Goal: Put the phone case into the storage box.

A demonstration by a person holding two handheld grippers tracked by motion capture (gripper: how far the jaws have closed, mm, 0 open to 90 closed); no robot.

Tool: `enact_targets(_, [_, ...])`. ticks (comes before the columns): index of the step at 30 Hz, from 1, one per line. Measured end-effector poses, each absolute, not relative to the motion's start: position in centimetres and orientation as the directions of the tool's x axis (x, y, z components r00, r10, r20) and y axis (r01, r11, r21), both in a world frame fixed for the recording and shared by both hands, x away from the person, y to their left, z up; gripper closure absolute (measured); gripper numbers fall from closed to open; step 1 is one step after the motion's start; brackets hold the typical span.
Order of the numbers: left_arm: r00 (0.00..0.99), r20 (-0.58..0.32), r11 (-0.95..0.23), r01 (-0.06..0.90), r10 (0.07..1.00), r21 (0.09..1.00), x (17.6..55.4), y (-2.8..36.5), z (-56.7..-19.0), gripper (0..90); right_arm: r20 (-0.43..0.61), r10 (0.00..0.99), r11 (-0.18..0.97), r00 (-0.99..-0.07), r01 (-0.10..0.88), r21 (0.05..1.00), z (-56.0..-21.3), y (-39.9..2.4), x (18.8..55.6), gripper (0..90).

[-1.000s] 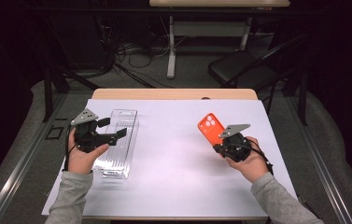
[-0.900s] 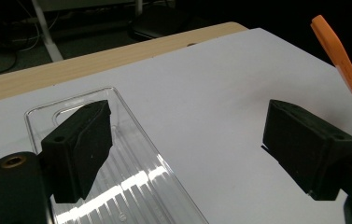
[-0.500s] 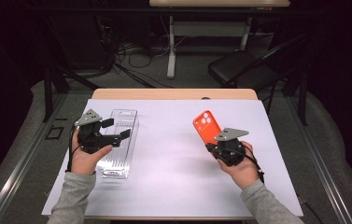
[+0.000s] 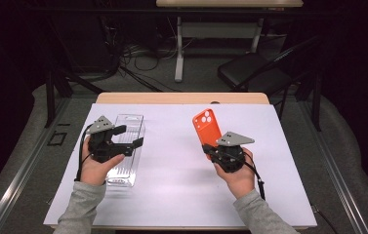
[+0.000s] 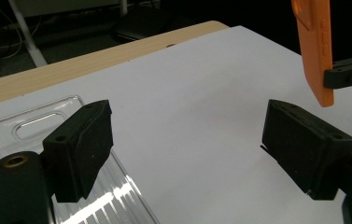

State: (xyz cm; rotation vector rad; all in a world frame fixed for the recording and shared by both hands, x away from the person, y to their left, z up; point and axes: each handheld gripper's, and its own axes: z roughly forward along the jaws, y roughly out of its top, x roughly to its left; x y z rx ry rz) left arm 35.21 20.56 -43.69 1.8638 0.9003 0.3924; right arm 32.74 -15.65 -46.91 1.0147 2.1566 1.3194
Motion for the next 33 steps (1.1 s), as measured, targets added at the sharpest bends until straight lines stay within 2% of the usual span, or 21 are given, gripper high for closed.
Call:
enact_targets(21, [0.71,-0.165,-0.206,0.406,0.685,0.89,34.5,18.0,-44.0,16.8,0.014,0.771,0.227,-0.637,0.295,0.928,-48.2,-12.4,31.7,89.4])
enact_targets(23, [0.715,-0.164,-0.209,0.403,0.68,0.891,34.5,17.8,-44.1,20.0,0.016,0.771,0.225,-0.637,0.296,0.928,-48.4,-12.4,31.7,89.4])
enact_targets(33, [0.73,-0.181,-0.218,0.416,0.66,0.883,34.6,16.1,-44.2,22.7,0.02,0.78,0.216,-0.625,0.299,0.93,-48.9,-12.4,31.8,89.4])
